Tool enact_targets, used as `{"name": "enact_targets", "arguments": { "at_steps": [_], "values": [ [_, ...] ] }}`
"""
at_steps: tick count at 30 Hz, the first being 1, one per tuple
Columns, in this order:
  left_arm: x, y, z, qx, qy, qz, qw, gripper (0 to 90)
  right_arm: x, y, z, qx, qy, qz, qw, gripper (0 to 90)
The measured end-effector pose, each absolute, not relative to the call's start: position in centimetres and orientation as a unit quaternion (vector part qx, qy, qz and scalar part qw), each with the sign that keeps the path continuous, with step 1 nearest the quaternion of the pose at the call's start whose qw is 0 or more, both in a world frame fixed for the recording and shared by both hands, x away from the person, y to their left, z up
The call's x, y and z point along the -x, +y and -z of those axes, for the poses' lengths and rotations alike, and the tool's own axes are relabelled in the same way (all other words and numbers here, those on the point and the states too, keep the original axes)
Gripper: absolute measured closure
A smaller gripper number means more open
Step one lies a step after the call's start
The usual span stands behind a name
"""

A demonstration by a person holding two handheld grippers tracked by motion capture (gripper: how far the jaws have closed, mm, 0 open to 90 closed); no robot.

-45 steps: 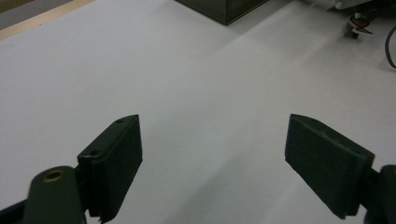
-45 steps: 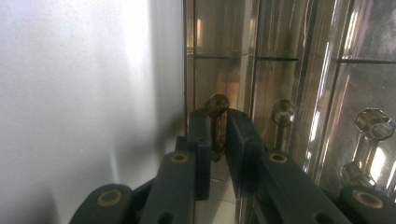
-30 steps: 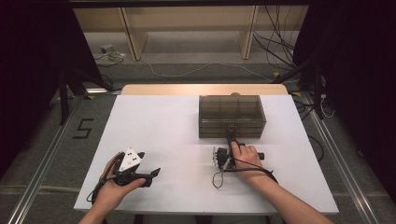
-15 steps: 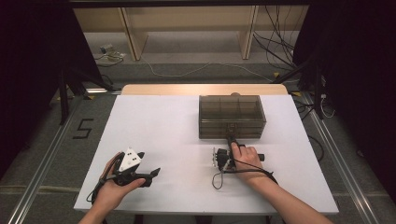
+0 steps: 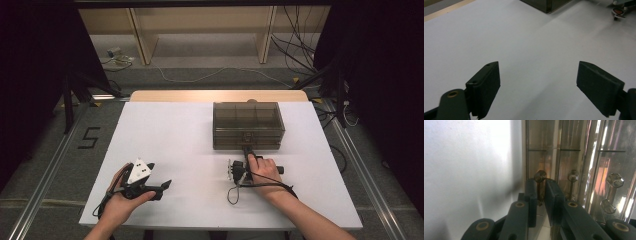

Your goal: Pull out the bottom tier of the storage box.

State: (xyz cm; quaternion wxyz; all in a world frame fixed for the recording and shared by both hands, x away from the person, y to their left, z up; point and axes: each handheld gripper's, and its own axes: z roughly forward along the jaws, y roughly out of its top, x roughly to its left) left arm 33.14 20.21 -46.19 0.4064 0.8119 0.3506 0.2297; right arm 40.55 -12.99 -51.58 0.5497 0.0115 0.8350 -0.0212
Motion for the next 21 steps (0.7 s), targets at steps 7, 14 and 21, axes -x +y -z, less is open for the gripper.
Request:
{"name": "enact_targets", "arguments": {
  "at_steps": [7,14,21],
  "values": [
    [-33.2,20.2,46.2,-0.812,0.351,-0.229,0.406,18.9,-40.4,-12.9,51.5,-0.011,0.836,0.022,0.549,81.0],
    [-33.2,20.2,46.2,-0.812,0.351,-0.229,0.406,19.0,-40.3,-13.2,51.0,-0.030,0.842,0.020,0.539,77.0],
    [-33.2,20.2,46.2,-0.812,0.351,-0.229,0.406,18.9,-40.3,-13.8,49.5,-0.040,0.866,-0.013,0.499,66.8]
  ]
}}
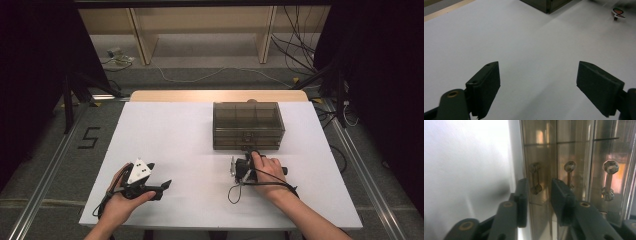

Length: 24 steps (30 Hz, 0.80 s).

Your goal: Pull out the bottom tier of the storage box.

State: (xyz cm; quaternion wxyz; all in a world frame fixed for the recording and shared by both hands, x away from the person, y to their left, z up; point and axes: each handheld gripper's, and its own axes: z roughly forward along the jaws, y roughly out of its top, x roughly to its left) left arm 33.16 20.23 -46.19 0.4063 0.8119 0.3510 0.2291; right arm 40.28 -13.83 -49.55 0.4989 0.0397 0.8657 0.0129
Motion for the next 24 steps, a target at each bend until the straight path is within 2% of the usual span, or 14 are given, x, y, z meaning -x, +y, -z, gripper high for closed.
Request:
{"name": "enact_targets", "arguments": {
  "at_steps": [3,6,14,24],
  "values": [
    [-33.2,20.2,46.2,-0.811,0.352,-0.229,0.407,18.8,-40.9,-14.7,48.3,-0.055,0.884,-0.045,0.461,61.8],
    [-33.2,20.2,46.2,-0.812,0.351,-0.229,0.406,18.8,-41.6,-16.2,47.4,-0.076,0.902,-0.070,0.419,60.5],
    [-33.2,20.1,46.3,-0.813,0.351,-0.229,0.405,18.9,-43.2,-18.5,45.8,-0.100,0.909,-0.090,0.394,60.3],
    [-33.2,20.2,46.2,-0.813,0.351,-0.229,0.405,19.0,-44.6,-19.4,46.2,-0.104,0.929,-0.080,0.347,61.3]
  ]
}}
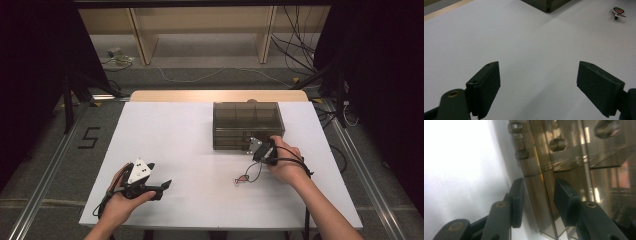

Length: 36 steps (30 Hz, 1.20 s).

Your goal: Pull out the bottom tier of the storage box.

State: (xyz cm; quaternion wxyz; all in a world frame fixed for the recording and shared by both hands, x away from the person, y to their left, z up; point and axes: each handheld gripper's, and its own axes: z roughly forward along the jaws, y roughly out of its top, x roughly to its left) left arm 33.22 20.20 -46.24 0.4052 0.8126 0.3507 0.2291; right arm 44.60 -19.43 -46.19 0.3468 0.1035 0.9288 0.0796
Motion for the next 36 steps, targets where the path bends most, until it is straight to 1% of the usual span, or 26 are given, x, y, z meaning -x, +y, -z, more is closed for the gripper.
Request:
{"name": "enact_targets", "arguments": {
  "at_steps": [4,8,16,21,31,36],
  "values": [
    [-33.2,20.1,46.3,-0.814,0.350,-0.228,0.404,19.0,-45.1,-19.7,46.1,-0.102,0.936,-0.077,0.329,65.2],
    [-33.2,20.1,46.3,-0.814,0.350,-0.228,0.404,19.0,-45.6,-20.1,45.8,-0.087,0.942,-0.070,0.315,70.9],
    [-33.2,20.2,46.3,-0.814,0.350,-0.227,0.405,19.0,-47.4,-20.3,44.7,-0.065,0.963,-0.052,0.255,81.0],
    [-33.2,20.3,46.3,-0.813,0.352,-0.227,0.405,19.0,-48.2,-20.3,44.4,-0.055,0.973,-0.046,0.221,82.3],
    [-33.3,20.2,46.3,-0.813,0.351,-0.228,0.405,19.1,-49.2,-20.0,43.9,-0.012,0.983,-0.020,0.182,84.9],
    [-33.2,20.3,46.3,-0.813,0.352,-0.227,0.404,19.1,-49.6,-19.9,43.8,-0.004,0.985,-0.018,0.171,85.3]
  ]
}}
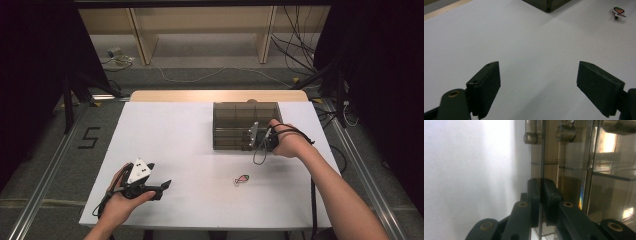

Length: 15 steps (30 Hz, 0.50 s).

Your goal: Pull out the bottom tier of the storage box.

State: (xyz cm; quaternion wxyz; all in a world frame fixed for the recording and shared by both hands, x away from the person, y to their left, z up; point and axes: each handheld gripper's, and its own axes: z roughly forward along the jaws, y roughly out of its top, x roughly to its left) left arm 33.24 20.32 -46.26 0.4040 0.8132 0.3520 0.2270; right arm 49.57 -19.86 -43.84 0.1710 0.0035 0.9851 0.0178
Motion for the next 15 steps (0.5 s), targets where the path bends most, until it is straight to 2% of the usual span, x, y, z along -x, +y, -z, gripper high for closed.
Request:
{"name": "enact_targets", "arguments": {
  "at_steps": [15],
  "values": [
    [-33.24,20.22,46.32,-0.813,0.353,-0.227,0.405,19.2,-49.45,-20.20,43.53,0.003,0.989,-0.026,0.148,86.2]
  ]
}}
